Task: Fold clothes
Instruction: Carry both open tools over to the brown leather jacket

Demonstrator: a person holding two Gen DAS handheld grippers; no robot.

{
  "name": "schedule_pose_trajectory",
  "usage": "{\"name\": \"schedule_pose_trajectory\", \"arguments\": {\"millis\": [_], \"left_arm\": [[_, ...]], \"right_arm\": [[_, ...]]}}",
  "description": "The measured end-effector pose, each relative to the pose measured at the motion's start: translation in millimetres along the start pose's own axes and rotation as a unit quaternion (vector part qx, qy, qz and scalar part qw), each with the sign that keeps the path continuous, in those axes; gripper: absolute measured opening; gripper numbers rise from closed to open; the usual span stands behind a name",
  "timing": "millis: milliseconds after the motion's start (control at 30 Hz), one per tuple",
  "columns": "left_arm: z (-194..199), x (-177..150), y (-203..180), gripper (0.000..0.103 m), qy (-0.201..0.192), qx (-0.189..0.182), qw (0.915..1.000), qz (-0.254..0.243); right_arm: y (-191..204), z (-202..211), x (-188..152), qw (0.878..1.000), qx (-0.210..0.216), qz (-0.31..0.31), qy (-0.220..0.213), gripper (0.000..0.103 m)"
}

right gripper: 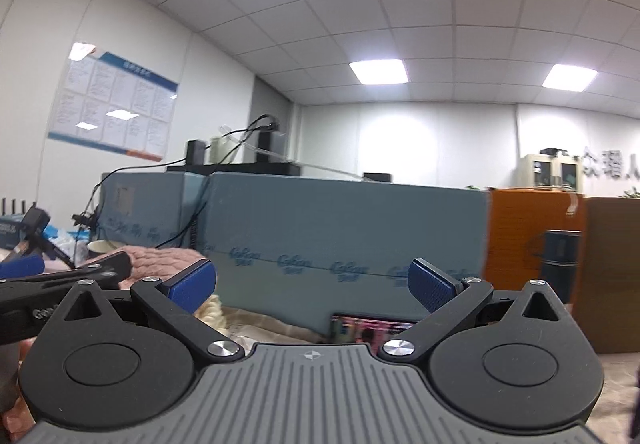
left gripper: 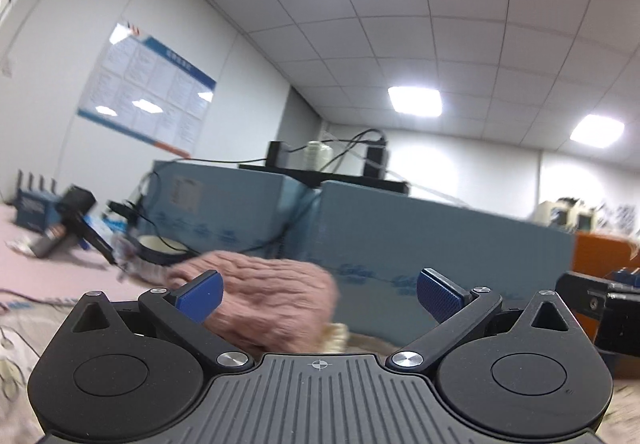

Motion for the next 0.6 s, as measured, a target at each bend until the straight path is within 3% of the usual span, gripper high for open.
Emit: {"name": "schedule_pose_trajectory", "arguments": {"millis": [200,300,467,600], "left_arm": [[21.4,-7.4,-36.4,0.103,0.033,-0.064,0.9974,0.003],[19.5,-13.0,-56.5,0.103,0.102,-0.122,0.9866,0.037],[5.7,-37.2,-91.9,0.103,0.242,-0.211,0.9414,0.103],[-0.3,-68.3,-124.4,0.103,0.340,-0.265,0.8913,0.142]], "right_arm": [[-36.8,41.7,-7.7,0.999,-0.043,0.001,0.023,0.103],[-59.6,64.5,-25.3,0.996,-0.072,0.010,0.057,0.103],[-97.5,103.1,-54.5,0.986,-0.120,0.025,0.114,0.103],[-128.2,128.1,-86.6,0.969,-0.168,0.062,0.169,0.103]]}}
Point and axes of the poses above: each gripper's, at about its wrist camera, not at the fingertips, and z roughly against the way its jaws point, y to its left, x to its top, the point moved 4 cm from there along -z, roughly the way its jaws point, and after that the axes turned 15 degrees about z, right-handed, at the moved point
